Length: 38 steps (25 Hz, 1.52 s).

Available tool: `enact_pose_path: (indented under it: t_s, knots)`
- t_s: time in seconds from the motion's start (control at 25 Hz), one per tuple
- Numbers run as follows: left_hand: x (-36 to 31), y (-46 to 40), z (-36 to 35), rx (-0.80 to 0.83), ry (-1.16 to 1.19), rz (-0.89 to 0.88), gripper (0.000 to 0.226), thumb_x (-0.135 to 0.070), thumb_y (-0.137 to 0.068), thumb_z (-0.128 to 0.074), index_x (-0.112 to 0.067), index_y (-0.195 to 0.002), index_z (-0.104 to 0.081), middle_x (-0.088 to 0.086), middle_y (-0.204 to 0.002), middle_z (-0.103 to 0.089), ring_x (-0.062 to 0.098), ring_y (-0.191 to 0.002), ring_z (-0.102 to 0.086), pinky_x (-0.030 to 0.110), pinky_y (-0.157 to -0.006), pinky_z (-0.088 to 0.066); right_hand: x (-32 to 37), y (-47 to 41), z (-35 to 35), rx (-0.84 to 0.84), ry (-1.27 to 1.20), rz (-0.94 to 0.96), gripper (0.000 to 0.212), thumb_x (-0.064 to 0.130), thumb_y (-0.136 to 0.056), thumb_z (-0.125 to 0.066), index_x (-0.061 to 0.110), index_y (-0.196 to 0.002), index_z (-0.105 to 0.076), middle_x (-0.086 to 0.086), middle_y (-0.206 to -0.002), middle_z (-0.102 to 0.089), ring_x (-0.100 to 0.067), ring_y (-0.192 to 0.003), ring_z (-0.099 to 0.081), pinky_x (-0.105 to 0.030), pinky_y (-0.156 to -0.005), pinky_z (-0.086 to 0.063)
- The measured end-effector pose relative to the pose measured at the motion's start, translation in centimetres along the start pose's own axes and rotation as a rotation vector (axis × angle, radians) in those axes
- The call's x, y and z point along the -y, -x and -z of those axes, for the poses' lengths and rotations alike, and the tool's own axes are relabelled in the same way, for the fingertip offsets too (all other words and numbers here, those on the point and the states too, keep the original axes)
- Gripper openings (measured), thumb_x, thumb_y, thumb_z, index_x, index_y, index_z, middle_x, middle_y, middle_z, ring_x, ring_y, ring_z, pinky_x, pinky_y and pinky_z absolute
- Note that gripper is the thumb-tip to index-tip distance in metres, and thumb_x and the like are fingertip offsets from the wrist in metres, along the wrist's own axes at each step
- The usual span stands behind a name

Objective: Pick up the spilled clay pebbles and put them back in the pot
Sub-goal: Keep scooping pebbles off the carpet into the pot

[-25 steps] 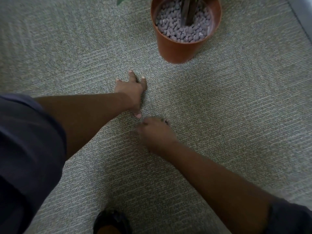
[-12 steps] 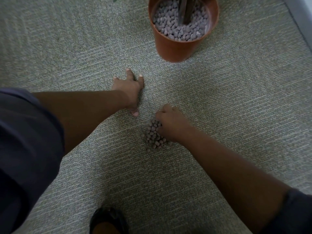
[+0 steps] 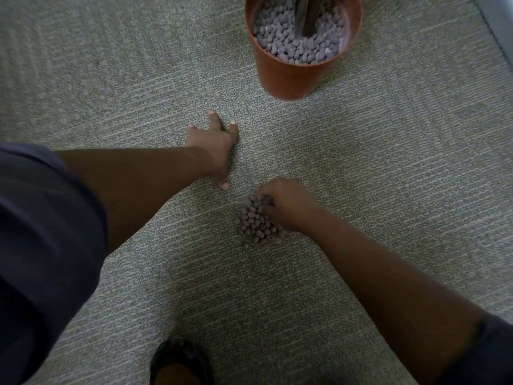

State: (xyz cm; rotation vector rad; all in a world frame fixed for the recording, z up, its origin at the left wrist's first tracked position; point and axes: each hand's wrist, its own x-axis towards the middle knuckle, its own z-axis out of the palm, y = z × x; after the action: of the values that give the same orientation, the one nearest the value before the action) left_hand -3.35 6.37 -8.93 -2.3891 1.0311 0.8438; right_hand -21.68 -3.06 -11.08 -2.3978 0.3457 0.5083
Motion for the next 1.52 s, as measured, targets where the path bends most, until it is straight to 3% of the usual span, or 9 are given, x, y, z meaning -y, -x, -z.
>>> enact_pose_path:
  t_s: [0.16, 0.28, 0.4, 0.6, 0.8, 0.92, 1.2, 1.36, 1.52]
  knots:
    - [0.0, 0.1, 0.1, -0.013, -0.022, -0.005, 0.149, -0.055, -0.045, -0.094, -0.03, -0.159, -0.001, 0.022, -0.165, 0.008, 0.054, -0.139, -0.031, 0.057, -0.108, -0.038, -1.1, 0.2, 0.7, -0.179, -0.283, -0.193, 0.012, 0.015, -0.088, -0.07, 0.015, -0.098, -0.077, 0.0, -0.095, -0.073, -0.016, -0.09, -0.066, -0.021, -0.077, -0.044]
    - [0.0, 0.1, 0.1, -0.016, -0.03, -0.002, 0.149, -0.055, -0.044, -0.093, -0.03, -0.159, -0.002, 0.023, -0.165, 0.007, 0.052, -0.139, -0.034, 0.056, -0.106, -0.04, -1.1, 0.3, 1.8, -0.209, -0.691, -0.374, 0.004, 0.012, -0.085, -0.076, 0.014, -0.088, -0.075, 0.0, -0.081, -0.074, -0.02, -0.08, -0.071, -0.037, -0.075, -0.059]
    - [0.0, -0.1, 0.0, -0.035, -0.052, 0.0, 0.149, -0.056, -0.045, -0.094, -0.029, -0.159, -0.002, 0.024, -0.165, 0.007, 0.051, -0.138, -0.036, 0.054, -0.108, -0.039, -0.3, -0.1, 4.9, -0.257, -0.951, -0.386, 0.006, 0.003, -0.084, -0.075, 0.008, -0.086, -0.072, -0.003, -0.07, -0.071, -0.02, -0.068, -0.068, -0.037, -0.07, -0.057]
    - [0.2, -0.1, 0.0, -0.034, -0.064, -0.006, 0.151, -0.056, -0.046, -0.094, -0.029, -0.159, 0.002, 0.024, -0.164, 0.008, 0.05, -0.138, -0.036, 0.055, -0.107, -0.04, 1.5, -2.2, 14.1, -0.47, -1.144, -0.216, 0.016, 0.005, -0.084, -0.076, 0.008, -0.099, -0.071, -0.007, -0.087, -0.074, -0.015, -0.074, -0.071, -0.024, -0.064, -0.057]
    - [0.2, -0.3, -0.2, -0.041, -0.079, -0.005, 0.151, -0.058, -0.044, -0.093, -0.03, -0.159, 0.001, 0.024, -0.164, 0.007, 0.049, -0.136, -0.038, 0.055, -0.105, -0.042, 2.1, -5.0, 19.6, -0.731, -1.323, -0.254, 0.006, 0.005, -0.092, -0.069, 0.005, -0.098, -0.066, -0.012, -0.096, -0.072, -0.024, -0.094, -0.074, -0.036, -0.081, -0.063]
    - [0.2, -0.4, -0.3, -0.042, -0.067, -0.002, 0.151, -0.057, -0.044, -0.094, -0.031, -0.158, 0.001, 0.023, -0.165, 0.007, 0.05, -0.136, -0.038, 0.056, -0.105, -0.042, 1.8, -5.7, 20.1, -0.736, -1.424, -0.347, 0.022, -0.002, -0.093, -0.056, 0.0, -0.114, -0.062, -0.019, -0.108, -0.069, -0.028, -0.099, -0.072, -0.038, -0.082, -0.063]
    - [0.2, -0.6, -0.6, -0.038, -0.038, -0.008, 0.151, -0.056, -0.045, -0.094, -0.03, -0.159, 0.003, 0.023, -0.164, 0.009, 0.055, -0.139, -0.03, 0.057, -0.109, -0.037, 1.4, -3.3, 14.8, -0.889, -0.983, -0.223, 0.019, 0.004, -0.085, -0.062, 0.014, -0.099, -0.069, -0.004, -0.096, -0.073, -0.016, -0.09, -0.072, -0.036, -0.079, -0.063]
    - [0.3, -0.7, -0.5, -0.03, -0.027, -0.01, 0.152, -0.055, -0.043, -0.094, -0.028, -0.159, 0.002, 0.025, -0.164, 0.009, 0.055, -0.139, -0.031, 0.057, -0.112, -0.034, -0.2, -1.2, 7.5, -0.561, -0.651, -0.21, 0.011, 0.009, -0.09, -0.063, 0.017, -0.089, -0.071, 0.002, -0.079, -0.07, -0.013, -0.07, -0.065, -0.037, -0.07, -0.056]
    - [0.2, -0.6, -0.6, -0.044, -0.049, -0.01, 0.151, -0.056, -0.044, -0.094, -0.026, -0.158, -0.001, 0.027, -0.163, 0.007, 0.054, -0.137, -0.034, 0.057, -0.111, -0.034, -0.8, -0.4, 2.3, -0.169, -0.227, -0.186, 0.022, 0.013, -0.089, -0.063, 0.016, -0.109, -0.072, -0.004, -0.108, -0.07, -0.019, -0.096, -0.064, -0.028, -0.087, -0.049]
